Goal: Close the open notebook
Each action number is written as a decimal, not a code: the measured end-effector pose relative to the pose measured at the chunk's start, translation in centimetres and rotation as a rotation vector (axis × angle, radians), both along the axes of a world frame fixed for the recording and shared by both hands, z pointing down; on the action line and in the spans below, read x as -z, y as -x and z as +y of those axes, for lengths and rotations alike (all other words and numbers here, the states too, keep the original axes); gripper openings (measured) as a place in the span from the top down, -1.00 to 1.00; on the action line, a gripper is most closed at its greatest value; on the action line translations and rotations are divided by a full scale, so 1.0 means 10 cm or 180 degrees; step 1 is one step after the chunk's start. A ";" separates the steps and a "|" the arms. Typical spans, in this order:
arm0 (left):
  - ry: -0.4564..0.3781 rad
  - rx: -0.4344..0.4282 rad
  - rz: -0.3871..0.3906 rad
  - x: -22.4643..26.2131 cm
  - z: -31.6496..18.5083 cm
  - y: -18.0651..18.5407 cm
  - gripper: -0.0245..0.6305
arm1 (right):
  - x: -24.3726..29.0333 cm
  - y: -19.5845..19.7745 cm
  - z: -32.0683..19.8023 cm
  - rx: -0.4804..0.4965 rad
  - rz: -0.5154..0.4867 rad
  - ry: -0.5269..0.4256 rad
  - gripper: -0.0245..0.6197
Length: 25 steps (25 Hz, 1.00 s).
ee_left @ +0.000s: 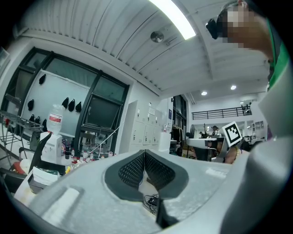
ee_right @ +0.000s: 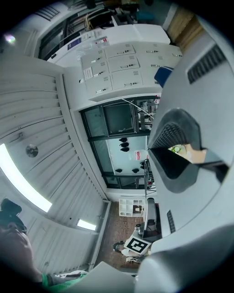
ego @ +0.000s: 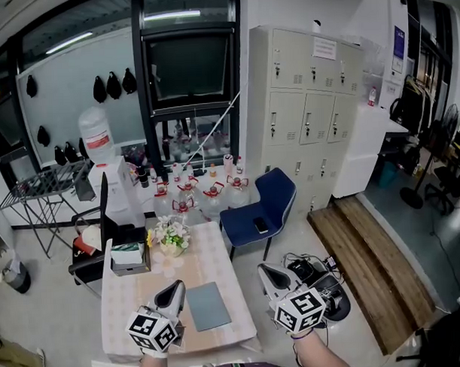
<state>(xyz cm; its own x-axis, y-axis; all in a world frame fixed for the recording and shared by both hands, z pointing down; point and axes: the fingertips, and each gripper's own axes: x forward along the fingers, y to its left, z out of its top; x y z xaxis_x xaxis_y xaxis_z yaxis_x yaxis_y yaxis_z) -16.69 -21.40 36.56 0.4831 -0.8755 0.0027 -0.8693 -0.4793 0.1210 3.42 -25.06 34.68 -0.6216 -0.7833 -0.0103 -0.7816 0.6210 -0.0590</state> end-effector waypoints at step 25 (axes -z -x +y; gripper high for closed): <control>0.0011 0.0008 0.0013 -0.07 0.06 0.11 0.87 | -0.01 0.10 0.11 0.0008 -0.0006 -0.0110 0.92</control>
